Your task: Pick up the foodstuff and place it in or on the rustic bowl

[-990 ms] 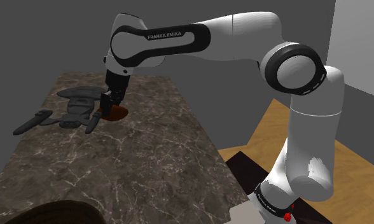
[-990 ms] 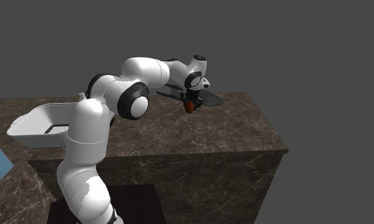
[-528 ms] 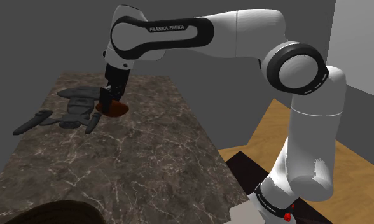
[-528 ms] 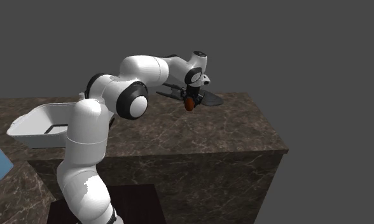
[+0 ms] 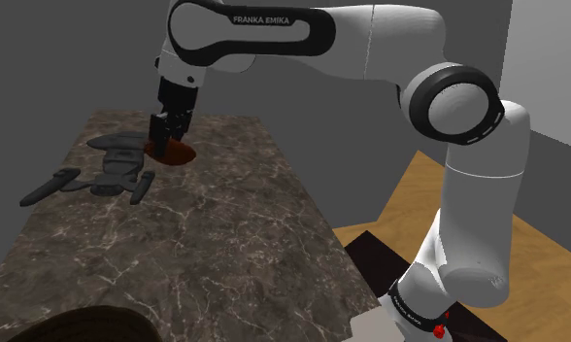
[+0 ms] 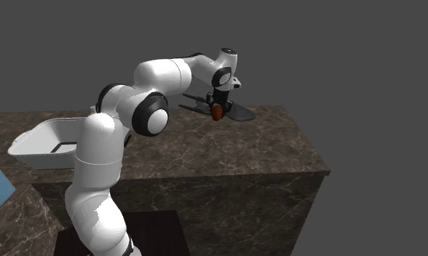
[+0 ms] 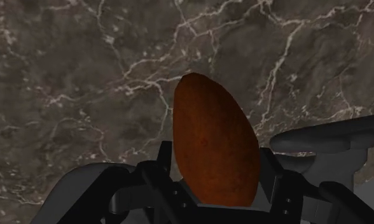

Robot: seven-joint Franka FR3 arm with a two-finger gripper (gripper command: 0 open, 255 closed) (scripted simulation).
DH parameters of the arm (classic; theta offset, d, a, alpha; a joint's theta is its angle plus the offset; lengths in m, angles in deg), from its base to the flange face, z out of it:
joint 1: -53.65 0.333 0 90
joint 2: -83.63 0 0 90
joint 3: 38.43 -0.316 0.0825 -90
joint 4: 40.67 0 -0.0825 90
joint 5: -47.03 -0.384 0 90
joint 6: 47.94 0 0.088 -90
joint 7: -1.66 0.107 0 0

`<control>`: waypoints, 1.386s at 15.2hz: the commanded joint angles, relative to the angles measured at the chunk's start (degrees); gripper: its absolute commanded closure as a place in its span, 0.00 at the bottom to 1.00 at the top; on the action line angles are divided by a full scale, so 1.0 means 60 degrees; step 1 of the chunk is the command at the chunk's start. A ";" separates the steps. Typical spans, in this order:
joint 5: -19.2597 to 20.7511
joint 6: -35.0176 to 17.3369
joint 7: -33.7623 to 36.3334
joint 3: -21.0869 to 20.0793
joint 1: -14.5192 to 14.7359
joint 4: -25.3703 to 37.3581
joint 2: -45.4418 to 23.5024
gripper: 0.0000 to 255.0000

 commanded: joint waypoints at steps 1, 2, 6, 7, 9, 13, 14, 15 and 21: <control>0.0011 0.0258 0.0040 0.0002 -0.0006 0.0247 0.0010 1.00; 0.0018 0.0384 0.0065 0.0002 -0.0004 0.0379 0.0006 1.00; 0.0050 0.0904 0.0171 0.0000 0.0006 0.0949 -0.0034 1.00; 0.0059 0.1038 0.0199 -0.0001 0.0010 0.1103 -0.0052 1.00; 0.0076 0.1310 0.0255 -0.0003 0.0018 0.1426 -0.0097 1.00; 0.0116 0.1882 0.0372 -0.0007 0.0042 0.2144 -0.0233 1.00; 0.0127 0.2031 0.0403 -0.0008 0.0049 0.2341 -0.0277 1.00; 0.0139 0.2183 0.0435 -0.0009 0.0057 0.2546 -0.0327 1.00; 0.0113 0.1511 0.1183 -0.0276 0.0582 0.0942 0.0788 1.00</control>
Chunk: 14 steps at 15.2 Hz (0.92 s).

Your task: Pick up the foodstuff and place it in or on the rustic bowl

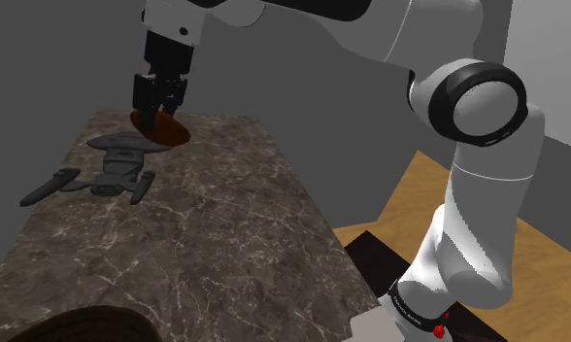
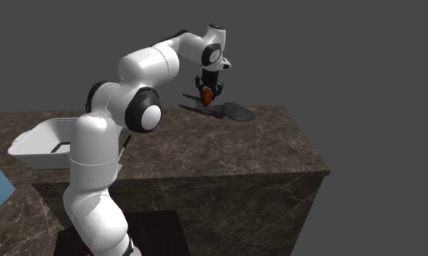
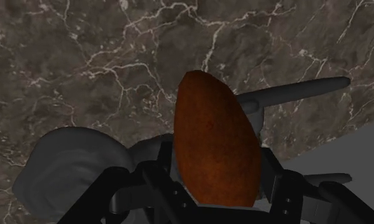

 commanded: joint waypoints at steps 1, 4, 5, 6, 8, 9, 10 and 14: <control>-0.0014 -0.0298 0.0294 -0.0112 0.0201 -0.0638 0.0412 1.00; -0.0006 -0.0630 0.0798 -0.0310 0.0531 -0.1333 0.0890 1.00; 0.0001 -0.0729 0.0974 -0.0380 0.0644 -0.1529 0.1026 1.00; 0.0010 -0.0823 0.1153 -0.0452 0.0757 -0.1710 0.1152 1.00; 0.0035 -0.0995 0.1524 -0.0603 0.0987 -0.2025 0.1373 1.00; 0.0051 -0.1075 0.1714 -0.0680 0.1104 -0.2161 0.1468 1.00; 0.0070 -0.1150 0.1909 -0.0761 0.1220 -0.2282 0.1553 1.00; 0.0178 -0.1414 0.2720 -0.1098 0.1695 -0.2636 0.1794 1.00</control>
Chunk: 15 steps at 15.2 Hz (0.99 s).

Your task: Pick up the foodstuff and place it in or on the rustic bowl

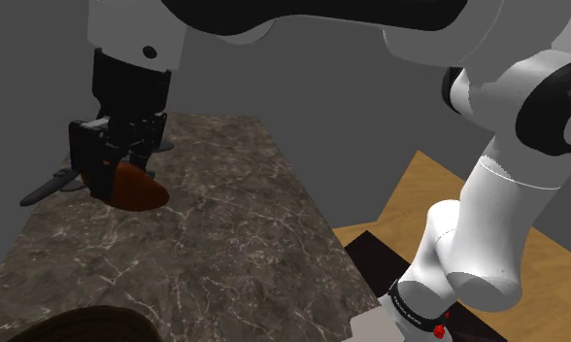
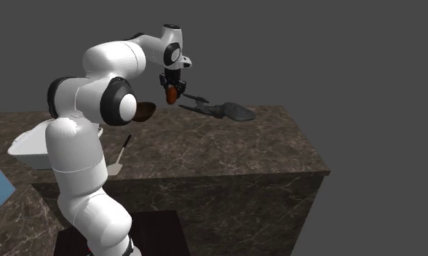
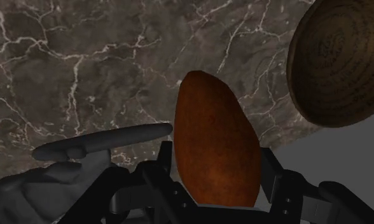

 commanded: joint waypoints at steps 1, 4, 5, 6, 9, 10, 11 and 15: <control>0.0095 -0.0065 0.0449 -0.0173 0.0250 0.0001 0.0008 1.00; 0.0229 -0.0214 0.1101 -0.0435 0.0628 -0.0091 0.0054 1.00; 0.0284 -0.0257 0.1325 -0.0526 0.0754 -0.0096 0.0049 1.00; 0.0343 -0.0296 0.1552 -0.0617 0.0882 -0.0090 0.0034 1.00; 0.0555 -0.0388 0.2249 -0.0880 0.1290 0.0007 -0.0072 1.00; 0.0638 -0.0410 0.2486 -0.0967 0.1430 0.0065 -0.0129 1.00; 0.0727 -0.0427 0.2726 -0.1054 0.1572 0.0136 -0.0196 1.00; 0.1096 -0.0446 0.3597 -0.1342 0.2116 0.0498 -0.0521 1.00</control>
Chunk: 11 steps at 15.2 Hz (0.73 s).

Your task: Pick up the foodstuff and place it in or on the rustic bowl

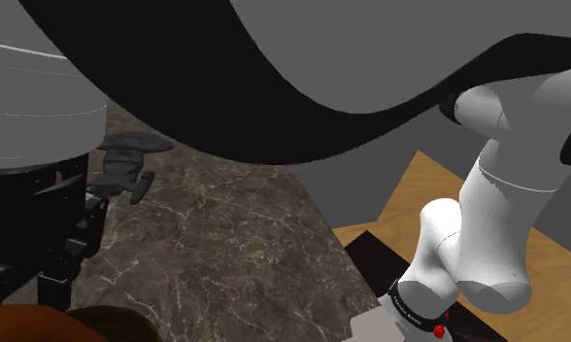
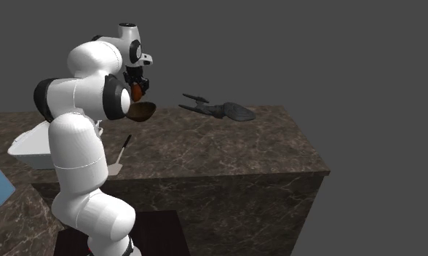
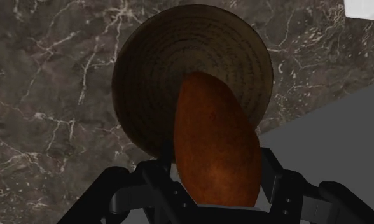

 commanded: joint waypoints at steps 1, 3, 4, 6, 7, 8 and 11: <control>0.0101 -0.0116 0.0181 -0.0047 0.0114 0.0022 -0.0128 1.00; 0.0081 -0.0380 0.0150 -0.0042 0.0100 -0.0267 -0.0102 1.00; 0.0072 -0.0511 0.0135 -0.0040 0.0093 -0.0407 -0.0093 1.00; 0.0059 -0.0769 0.0108 -0.0037 0.0083 -0.0677 -0.0083 1.00; 0.0054 -0.0897 0.0096 -0.0035 0.0079 -0.0807 -0.0081 1.00; 0.0051 -0.1024 0.0084 -0.0033 0.0076 -0.0934 -0.0082 1.00; 0.0046 -0.1402 0.0052 -0.0028 0.0069 -0.1297 -0.0100 1.00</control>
